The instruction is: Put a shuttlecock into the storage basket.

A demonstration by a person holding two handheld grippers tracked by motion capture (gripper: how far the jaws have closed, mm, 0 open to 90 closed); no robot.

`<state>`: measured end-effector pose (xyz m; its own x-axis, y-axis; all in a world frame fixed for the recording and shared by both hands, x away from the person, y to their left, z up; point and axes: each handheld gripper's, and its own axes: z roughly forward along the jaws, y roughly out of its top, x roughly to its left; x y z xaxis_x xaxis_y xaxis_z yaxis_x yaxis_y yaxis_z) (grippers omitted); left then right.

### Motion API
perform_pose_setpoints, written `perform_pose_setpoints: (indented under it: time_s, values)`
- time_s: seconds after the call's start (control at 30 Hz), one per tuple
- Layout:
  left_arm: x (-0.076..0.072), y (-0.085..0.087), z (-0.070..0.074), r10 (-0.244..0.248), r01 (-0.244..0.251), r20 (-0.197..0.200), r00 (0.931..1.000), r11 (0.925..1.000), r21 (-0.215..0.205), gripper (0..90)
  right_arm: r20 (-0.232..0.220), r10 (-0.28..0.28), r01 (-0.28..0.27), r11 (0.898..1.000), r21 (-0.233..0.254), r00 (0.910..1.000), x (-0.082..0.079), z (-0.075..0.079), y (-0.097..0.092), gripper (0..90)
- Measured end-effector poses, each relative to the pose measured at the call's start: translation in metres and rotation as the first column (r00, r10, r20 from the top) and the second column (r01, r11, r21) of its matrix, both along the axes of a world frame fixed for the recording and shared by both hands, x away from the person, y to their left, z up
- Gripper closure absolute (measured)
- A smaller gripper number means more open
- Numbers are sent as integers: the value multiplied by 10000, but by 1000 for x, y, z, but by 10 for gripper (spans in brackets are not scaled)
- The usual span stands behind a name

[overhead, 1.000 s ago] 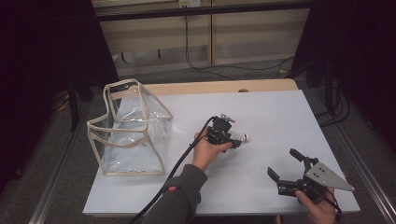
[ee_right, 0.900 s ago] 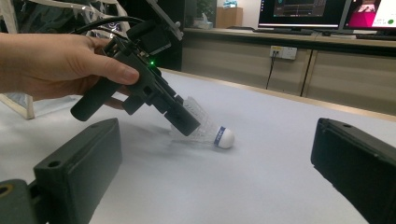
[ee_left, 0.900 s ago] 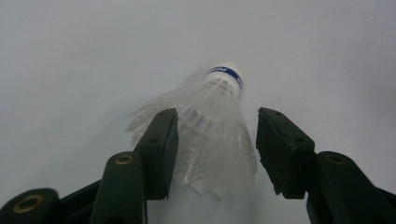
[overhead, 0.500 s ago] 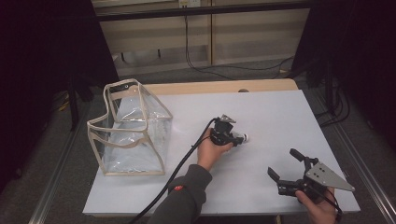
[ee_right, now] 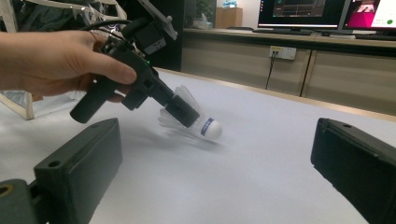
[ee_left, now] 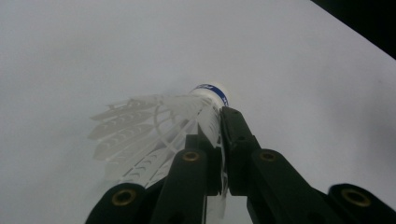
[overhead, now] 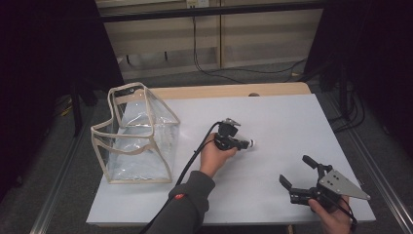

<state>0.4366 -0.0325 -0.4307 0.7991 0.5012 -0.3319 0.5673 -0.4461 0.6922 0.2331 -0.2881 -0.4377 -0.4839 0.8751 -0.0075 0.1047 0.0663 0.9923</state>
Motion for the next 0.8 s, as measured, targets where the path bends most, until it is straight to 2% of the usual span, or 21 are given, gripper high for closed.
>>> perform_pose_setpoints:
  time_s: [0.37, 0.8]
  values:
    - [-3, 17, 22, -350, 357, -349, 9988, 9992, 199, 879, -8, -13, 13, 10000, -4, 10000, 0, 0, 0, 19]
    - [-6, 29, 39, -495, 516, -650, 9967, 9982, 317, 884, -4, -1, 1, 10000, 1, 10000, 0, 0, 1, 19]
